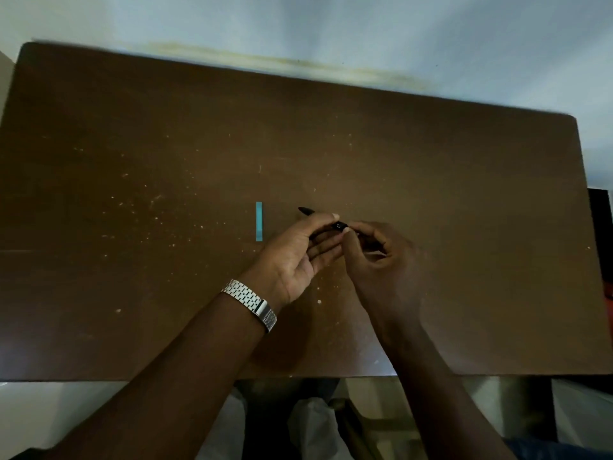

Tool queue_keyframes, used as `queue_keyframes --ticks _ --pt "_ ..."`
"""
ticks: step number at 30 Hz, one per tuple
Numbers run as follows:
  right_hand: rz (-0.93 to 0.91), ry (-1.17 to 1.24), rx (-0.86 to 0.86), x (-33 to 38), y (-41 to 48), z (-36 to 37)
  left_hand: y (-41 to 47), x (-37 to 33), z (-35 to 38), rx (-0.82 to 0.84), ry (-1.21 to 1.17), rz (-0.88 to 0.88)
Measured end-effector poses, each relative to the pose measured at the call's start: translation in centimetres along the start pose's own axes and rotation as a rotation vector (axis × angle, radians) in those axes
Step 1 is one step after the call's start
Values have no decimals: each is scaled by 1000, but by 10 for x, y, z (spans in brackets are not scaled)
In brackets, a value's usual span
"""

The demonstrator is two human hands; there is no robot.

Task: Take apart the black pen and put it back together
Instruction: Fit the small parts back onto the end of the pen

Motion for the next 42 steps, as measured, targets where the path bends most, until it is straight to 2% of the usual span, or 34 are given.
queue_keyframes --ticks 4,8,11,14,21,25,32,34,37,42 --pt "-21 -6 35 1 1 3 2 0 -1 10 -1 4" --pt "13 27 -1 -7 0 -3 1 -1 -2 14 -39 -17" --pt "150 126 -83 -28 1 -13 2 -1 -4 1 -44 -20" --pt "296 112 -121 -58 3 -20 4 -2 -9 -33 -18 -4" --pt "465 -184 84 -108 6 -2 8 -1 -19 -87 48 6" --pt "369 -329 140 -111 10 7 8 3 -19 -96 74 -17" --pt "263 -429 208 -112 14 15 11 0 -17 -108 68 -12" --pt "275 -339 179 -106 10 12 10 0 -16 -100 61 -8" --pt "303 -5 101 -90 2 1 9 3 -16 -92 44 -16" --pt "386 441 74 -54 -8 -4 6 7 -17 -95 39 -28"
Point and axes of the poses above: each hand's wrist, its own y-axis towards the middle knuckle, its own z-axis out of the palm, x = y × z, the point moved 6 cm from there along y, towards the middle knuckle, and after that the axes turned 7 degrees about y, right-handed, at the moved point
